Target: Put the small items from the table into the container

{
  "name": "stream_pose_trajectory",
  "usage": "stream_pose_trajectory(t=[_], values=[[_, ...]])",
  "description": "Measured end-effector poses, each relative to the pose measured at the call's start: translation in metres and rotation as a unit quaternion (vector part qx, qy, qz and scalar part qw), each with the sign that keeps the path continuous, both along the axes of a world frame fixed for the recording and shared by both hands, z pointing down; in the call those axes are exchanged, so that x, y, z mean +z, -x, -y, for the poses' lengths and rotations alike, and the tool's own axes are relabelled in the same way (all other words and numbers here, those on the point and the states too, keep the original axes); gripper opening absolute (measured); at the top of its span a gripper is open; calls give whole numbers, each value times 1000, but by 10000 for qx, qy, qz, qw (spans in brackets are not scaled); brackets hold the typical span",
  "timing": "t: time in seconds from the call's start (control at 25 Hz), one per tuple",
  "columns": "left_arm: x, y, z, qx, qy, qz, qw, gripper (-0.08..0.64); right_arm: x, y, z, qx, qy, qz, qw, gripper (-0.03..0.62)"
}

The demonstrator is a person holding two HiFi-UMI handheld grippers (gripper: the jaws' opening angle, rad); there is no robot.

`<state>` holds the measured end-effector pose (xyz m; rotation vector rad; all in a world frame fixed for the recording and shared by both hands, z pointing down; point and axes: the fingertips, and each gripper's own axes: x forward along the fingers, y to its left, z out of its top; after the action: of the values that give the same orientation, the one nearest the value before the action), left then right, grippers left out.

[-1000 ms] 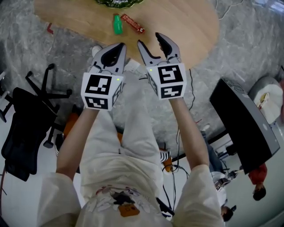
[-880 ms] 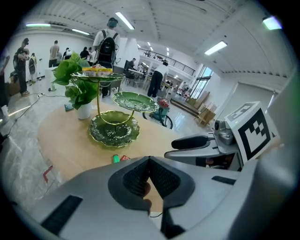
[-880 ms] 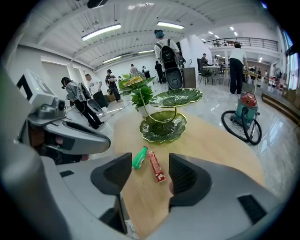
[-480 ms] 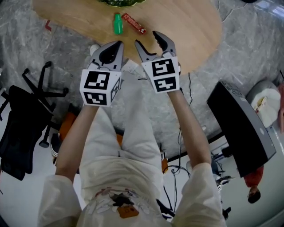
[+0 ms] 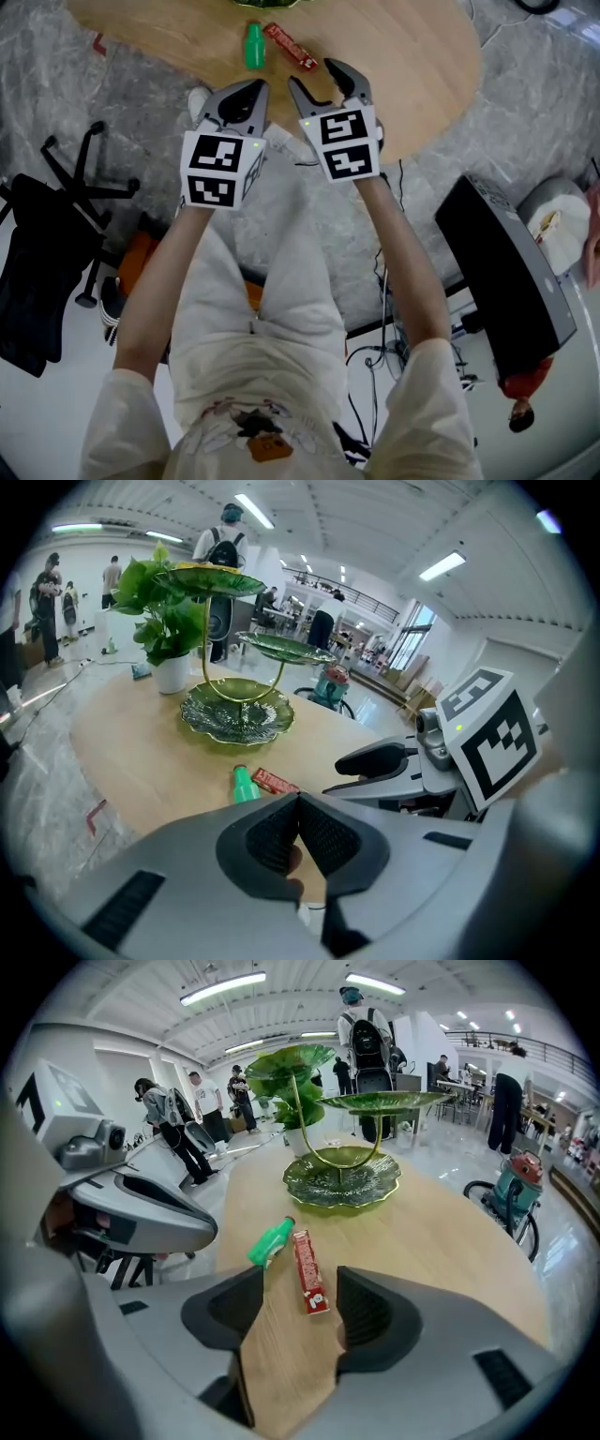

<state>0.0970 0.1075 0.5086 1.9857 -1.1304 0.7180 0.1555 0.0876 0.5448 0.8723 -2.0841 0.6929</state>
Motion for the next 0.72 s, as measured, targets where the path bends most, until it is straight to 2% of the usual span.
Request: stream_pose_trajectory(t=[0.28,0.72], values=[[11,1,-3,12,103,-41,9999,-5,18,8,4,-371,24,-265,9990,232],[42,19,-6,-270,369,-112,9989,-5,62,16,12,-690,226,-826,9939,230]])
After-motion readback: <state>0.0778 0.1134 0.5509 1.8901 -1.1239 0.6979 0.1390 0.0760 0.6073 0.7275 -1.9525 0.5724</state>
